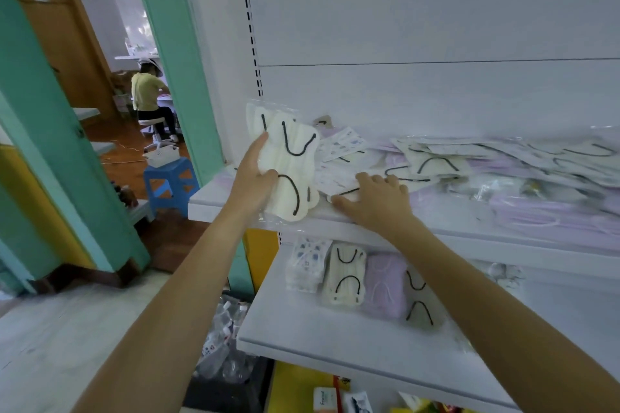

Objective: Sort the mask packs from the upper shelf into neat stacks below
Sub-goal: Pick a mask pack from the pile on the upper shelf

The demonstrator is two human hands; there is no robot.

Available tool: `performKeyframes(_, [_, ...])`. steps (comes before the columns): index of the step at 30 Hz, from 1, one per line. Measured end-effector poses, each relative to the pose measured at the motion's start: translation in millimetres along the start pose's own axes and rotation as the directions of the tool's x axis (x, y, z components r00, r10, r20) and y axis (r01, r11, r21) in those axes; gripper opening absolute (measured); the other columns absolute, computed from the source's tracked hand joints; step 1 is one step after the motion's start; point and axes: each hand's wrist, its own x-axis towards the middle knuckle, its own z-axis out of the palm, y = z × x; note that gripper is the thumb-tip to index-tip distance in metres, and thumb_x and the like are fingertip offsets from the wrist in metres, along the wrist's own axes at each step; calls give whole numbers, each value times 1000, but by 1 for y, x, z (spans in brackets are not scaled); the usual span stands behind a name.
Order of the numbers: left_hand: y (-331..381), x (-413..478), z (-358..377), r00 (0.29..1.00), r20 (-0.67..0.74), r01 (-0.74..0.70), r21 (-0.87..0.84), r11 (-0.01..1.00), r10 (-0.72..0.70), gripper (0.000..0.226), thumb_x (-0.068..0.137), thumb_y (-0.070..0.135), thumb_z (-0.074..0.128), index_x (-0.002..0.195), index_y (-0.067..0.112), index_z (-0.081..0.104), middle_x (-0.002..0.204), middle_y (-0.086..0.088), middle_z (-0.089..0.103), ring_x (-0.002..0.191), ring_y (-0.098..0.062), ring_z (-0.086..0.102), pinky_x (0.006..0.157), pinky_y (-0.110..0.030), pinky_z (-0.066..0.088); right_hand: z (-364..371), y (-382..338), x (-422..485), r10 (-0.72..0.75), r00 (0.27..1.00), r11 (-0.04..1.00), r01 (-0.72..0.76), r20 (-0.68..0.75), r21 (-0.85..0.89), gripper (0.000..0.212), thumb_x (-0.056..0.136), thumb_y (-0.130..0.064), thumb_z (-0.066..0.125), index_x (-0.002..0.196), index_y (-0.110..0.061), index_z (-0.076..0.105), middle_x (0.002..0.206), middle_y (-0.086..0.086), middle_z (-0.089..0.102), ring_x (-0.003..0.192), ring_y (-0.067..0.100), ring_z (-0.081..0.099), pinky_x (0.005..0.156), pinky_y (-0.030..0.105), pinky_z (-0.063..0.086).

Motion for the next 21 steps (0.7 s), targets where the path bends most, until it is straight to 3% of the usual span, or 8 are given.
performKeyframes(2, [0, 3, 8, 997, 70, 31, 22, 999, -33, 61, 88, -5, 43, 142, 24, 37, 145, -1, 37, 130, -21, 39, 109, -38, 35, 0, 6, -4, 9, 999, 1000, -9, 31, 23, 61, 88, -59, 43, 129, -13, 42, 132, 7, 49, 125, 29, 37, 102, 41, 26])
performKeyframes(5, [-1, 7, 17, 991, 114, 62, 63, 996, -69, 61, 88, -3, 42, 143, 23, 35, 145, -2, 36, 125, -25, 45, 100, -34, 42, -8, 8, -11, -3, 998, 1000, 1, 67, 26, 64, 86, -60, 45, 132, -15, 37, 131, 5, 47, 122, 26, 43, 106, 47, 23])
performKeyframes(12, [-5, 0, 28, 991, 116, 56, 103, 993, -68, 62, 89, -6, 39, 146, 18, 29, 150, -1, 29, 133, -17, 32, 101, -23, 30, -15, 23, -32, 18, 996, 999, -14, 90, -49, 92, 76, -75, 46, 143, -17, 22, 140, 7, 36, 127, 27, 42, 111, 57, 9])
performKeyframes(16, [-6, -7, 30, 992, 128, -4, 160, 987, -16, 62, 89, -7, 38, 146, 15, 27, 152, -1, 26, 139, -16, 25, 112, -26, 22, -13, 33, -38, -1, 999, 1000, 0, 38, 10, 57, 88, -52, 47, 136, -23, 40, 132, 6, 40, 120, 24, 45, 110, 49, 21])
performKeyframes(19, [-8, -8, 31, 990, 138, -24, 157, 987, 2, 61, 89, -8, 37, 145, 15, 29, 151, -1, 27, 139, -15, 24, 114, -27, 21, -10, 39, -42, -70, 994, 958, 90, -84, 271, 25, 96, -29, 41, 113, -29, 60, 111, 4, 51, 105, 20, 49, 97, 32, 34])
performKeyframes(21, [-9, -9, 30, 989, 150, -13, 152, 988, -10, 60, 90, -7, 37, 144, 16, 31, 151, 0, 27, 140, -14, 23, 114, -27, 20, -7, 38, -45, -27, 975, 868, 132, -219, 480, 27, 99, -22, 38, 109, -25, 63, 96, -4, 52, 90, 11, 47, 79, 17, 33])
